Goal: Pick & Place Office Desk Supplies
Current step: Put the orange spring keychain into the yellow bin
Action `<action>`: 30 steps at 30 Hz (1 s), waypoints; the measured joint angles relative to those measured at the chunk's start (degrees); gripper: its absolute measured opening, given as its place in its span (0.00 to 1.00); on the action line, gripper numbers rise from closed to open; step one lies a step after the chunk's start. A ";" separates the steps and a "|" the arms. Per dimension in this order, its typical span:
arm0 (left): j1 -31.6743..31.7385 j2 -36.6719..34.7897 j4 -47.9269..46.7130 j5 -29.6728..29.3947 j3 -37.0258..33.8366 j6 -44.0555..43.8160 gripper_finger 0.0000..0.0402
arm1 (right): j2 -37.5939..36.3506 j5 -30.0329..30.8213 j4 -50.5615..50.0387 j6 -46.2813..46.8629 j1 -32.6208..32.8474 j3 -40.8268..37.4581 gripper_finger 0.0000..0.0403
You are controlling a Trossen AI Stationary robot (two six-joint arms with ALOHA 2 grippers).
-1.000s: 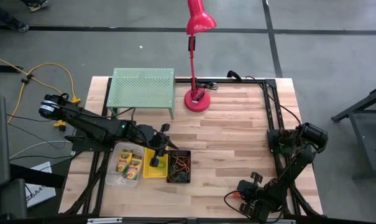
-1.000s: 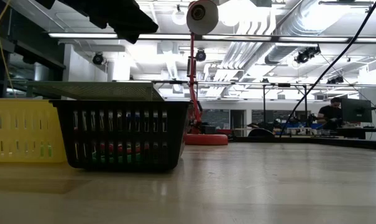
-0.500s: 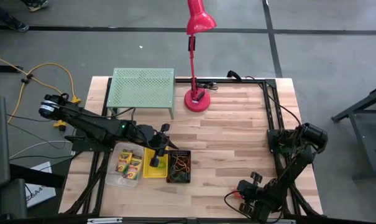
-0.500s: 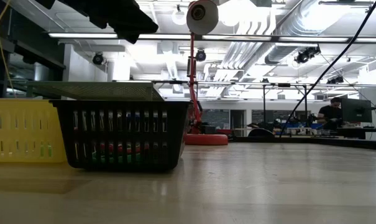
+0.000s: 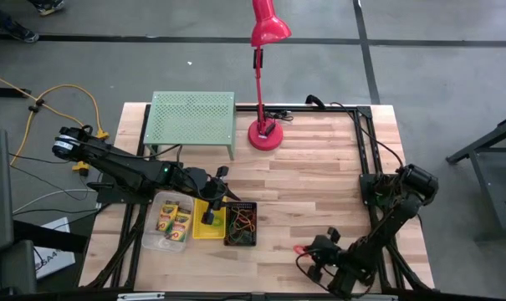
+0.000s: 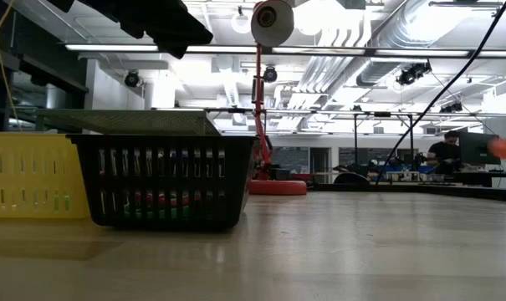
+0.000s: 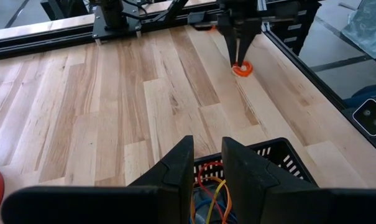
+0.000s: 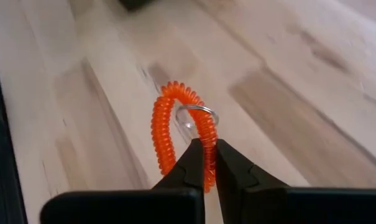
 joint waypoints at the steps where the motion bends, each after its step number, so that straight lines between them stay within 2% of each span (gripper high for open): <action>1: 0.00 0.00 0.00 0.00 0.00 0.02 0.20 | 0.00 0.76 1.08 -0.74 -0.71 0.00 0.01; 9: 0.00 0.00 0.00 -0.01 0.00 0.25 0.20 | -0.08 1.63 13.52 -14.08 -8.94 0.04 0.01; 12: 0.00 0.00 0.00 0.00 0.00 3.57 0.20 | -0.29 -0.03 20.75 -21.55 -12.75 0.04 0.02; 17: -0.47 0.00 -0.02 1.22 0.00 14.02 0.20 | -0.54 -8.85 35.32 -34.14 -18.98 0.09 0.01; 21: -1.83 0.00 -0.21 2.08 0.00 24.48 0.20 | -0.83 -17.12 44.90 -39.79 -22.99 0.13 0.02; 25: -4.08 0.00 -0.31 2.08 0.00 34.49 0.20 | -0.83 -24.16 50.40 -42.46 -25.95 0.13 0.01; 30: -7.56 0.00 -0.28 1.62 0.00 43.27 0.20 | -0.81 -27.67 52.06 -43.45 -28.52 0.13 0.02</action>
